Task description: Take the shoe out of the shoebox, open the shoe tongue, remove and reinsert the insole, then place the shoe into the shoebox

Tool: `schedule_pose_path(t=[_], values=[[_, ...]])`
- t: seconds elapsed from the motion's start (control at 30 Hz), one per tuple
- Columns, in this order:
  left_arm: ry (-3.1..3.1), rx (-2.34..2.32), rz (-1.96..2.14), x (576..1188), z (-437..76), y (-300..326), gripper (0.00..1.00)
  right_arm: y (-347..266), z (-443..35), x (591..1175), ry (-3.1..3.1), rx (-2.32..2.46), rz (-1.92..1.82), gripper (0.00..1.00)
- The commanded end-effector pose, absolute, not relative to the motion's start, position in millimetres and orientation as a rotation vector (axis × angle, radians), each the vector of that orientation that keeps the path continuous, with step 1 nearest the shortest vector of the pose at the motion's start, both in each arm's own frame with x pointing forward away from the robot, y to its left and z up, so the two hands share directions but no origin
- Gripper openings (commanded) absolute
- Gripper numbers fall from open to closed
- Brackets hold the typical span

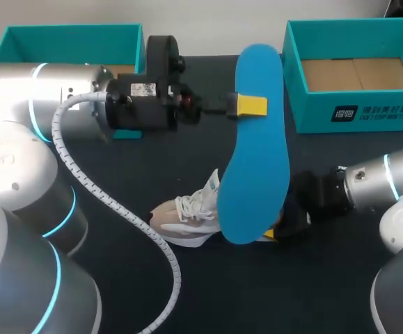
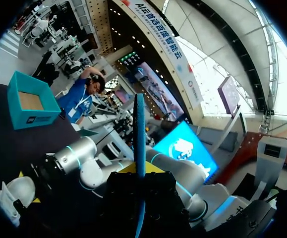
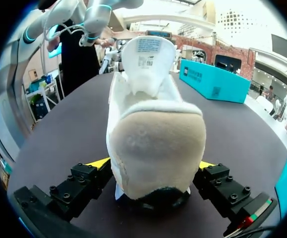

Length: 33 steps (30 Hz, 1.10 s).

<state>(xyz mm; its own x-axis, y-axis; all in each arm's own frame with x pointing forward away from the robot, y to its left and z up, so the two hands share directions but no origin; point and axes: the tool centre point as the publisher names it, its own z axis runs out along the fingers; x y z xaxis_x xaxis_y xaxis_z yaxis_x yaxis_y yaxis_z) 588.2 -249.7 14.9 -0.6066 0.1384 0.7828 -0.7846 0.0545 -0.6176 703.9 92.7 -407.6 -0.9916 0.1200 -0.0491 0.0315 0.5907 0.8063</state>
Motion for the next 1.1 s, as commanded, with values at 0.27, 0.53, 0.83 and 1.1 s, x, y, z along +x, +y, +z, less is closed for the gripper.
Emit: schedule_pose_path(t=[0.27,0.53,0.83,1.1], values=[[-1.620,0.662,1.644,586.9,13.8,-248.8,0.00,74.8,-359.9,696.9,2.859,0.105,1.102,1.00],[-1.620,0.662,1.644,586.9,13.8,-248.8,0.00,81.3,-341.3,696.0,3.000,0.077,0.899,1.00],[-1.620,0.662,1.644,586.9,13.8,-248.8,0.00,81.3,-341.3,696.0,3.000,0.077,0.899,1.00],[-1.620,0.662,1.644,586.9,13.8,-248.8,0.00,77.7,-327.5,695.0,2.960,0.098,0.829,1.00]])
